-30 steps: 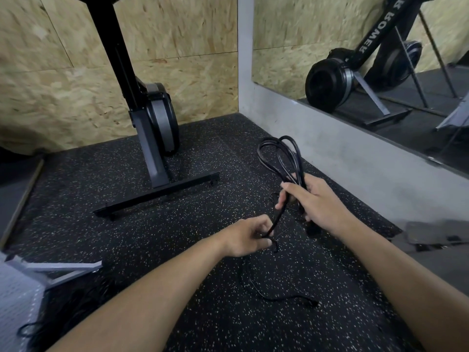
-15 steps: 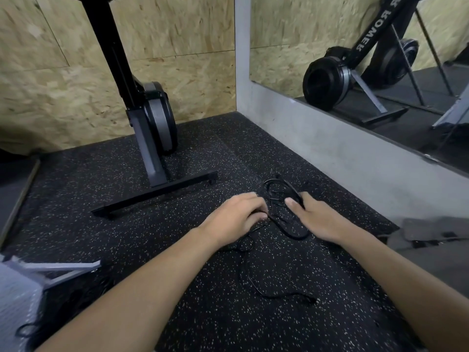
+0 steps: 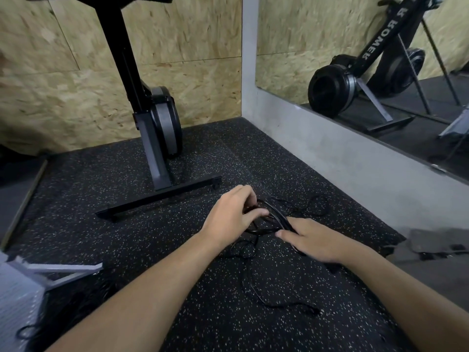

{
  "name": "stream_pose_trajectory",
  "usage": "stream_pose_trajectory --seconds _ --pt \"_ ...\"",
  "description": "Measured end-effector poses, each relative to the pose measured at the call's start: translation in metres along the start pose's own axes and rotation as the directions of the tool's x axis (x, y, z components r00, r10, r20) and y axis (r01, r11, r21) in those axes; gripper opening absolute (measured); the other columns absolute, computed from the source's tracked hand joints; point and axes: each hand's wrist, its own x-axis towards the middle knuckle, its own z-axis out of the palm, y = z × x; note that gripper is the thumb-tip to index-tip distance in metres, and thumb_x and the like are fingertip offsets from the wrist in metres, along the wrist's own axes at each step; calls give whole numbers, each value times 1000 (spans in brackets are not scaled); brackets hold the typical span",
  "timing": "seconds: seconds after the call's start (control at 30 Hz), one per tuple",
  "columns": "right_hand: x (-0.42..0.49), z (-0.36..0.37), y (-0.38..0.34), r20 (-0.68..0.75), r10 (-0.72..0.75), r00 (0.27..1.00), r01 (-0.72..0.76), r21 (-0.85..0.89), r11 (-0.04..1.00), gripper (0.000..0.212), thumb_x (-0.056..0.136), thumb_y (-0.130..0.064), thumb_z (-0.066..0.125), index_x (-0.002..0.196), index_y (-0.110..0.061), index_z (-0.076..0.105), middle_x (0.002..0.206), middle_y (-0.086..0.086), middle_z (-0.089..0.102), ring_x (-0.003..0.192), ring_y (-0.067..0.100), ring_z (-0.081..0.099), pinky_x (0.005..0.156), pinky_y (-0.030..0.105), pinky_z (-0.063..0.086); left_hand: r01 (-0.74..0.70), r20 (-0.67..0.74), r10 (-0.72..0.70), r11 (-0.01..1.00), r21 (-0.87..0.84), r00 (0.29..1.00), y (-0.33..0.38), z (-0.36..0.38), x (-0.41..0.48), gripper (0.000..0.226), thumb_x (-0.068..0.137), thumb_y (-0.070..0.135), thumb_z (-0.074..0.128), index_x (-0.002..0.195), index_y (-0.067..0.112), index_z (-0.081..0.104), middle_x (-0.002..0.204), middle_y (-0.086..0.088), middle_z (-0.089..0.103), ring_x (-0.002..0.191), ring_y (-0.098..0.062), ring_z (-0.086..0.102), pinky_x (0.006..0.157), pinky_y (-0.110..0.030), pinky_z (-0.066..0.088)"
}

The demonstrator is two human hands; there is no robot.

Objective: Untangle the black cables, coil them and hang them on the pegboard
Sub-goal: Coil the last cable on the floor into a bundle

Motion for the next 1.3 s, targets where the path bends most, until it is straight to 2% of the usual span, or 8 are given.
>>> stream_pose_trajectory --seconds 0.17,0.3,0.53,0.63,0.87,1.03,1.13,1.3 --pt "-11 -17 5 -80 -4 997 24 253 967 27 108 -31 52 101 -7 59 68 -3 47 51 5 39 46 18 32 391 290 -304 861 -324 908 -28 4 0 35 110 25 34 122 33 66 120 14 70 109 -4 64 99 -31 48" --pt "-21 -30 -5 -118 -70 990 97 233 968 28 108 -29 51 104 -3 61 63 -13 48 50 0 41 46 12 33 410 355 -266 802 -435 896 -31 11 -2 55 104 -7 38 143 31 50 144 6 54 118 -9 61 81 -20 50" --pt "-27 -37 -16 -125 -190 974 218 273 937 25 107 -23 53 105 -1 63 72 -8 53 55 -1 46 47 11 36 347 334 -201 811 -470 921 -14 16 4 31 101 0 62 125 18 68 124 2 73 116 -7 66 98 -16 49" --pt "-23 -33 -7 -204 -172 964 225 279 933 27 107 -30 53 102 -5 64 70 -7 54 59 6 49 54 16 39 402 349 -266 817 -412 898 -15 14 0 10 103 14 63 107 17 72 100 2 79 97 -11 73 96 -32 56" --pt "-6 -4 3 -383 -16 924 115 238 964 25 108 -37 49 94 -22 64 72 -12 67 54 -6 57 56 15 38 526 371 -386 473 -707 845 13 11 3 7 102 5 63 96 1 64 100 -21 76 87 -25 78 79 -31 65" --pt "-1 0 -6 -366 -7 931 143 346 927 20 109 -35 48 118 -31 65 98 -7 77 83 -4 72 51 12 46 499 333 -445 335 -799 831 21 15 10 4 98 -6 63 102 -4 62 95 -19 72 89 -26 78 79 -29 65" --pt "0 1 -8 -291 18 957 96 375 922 18 110 -36 46 114 -31 63 100 -8 79 94 9 76 54 28 53 458 260 -463 391 -798 848 17 16 10 5 96 -4 68 96 -2 63 90 -18 73 86 -22 78 76 -26 63" --pt "-1 -6 -9 -295 53 954 46 317 947 25 108 -36 50 99 -20 67 87 -3 78 70 13 68 67 40 54 419 133 -446 638 -646 885 12 17 8 11 91 11 79 87 8 69 77 -3 73 65 -6 66 64 -22 54"
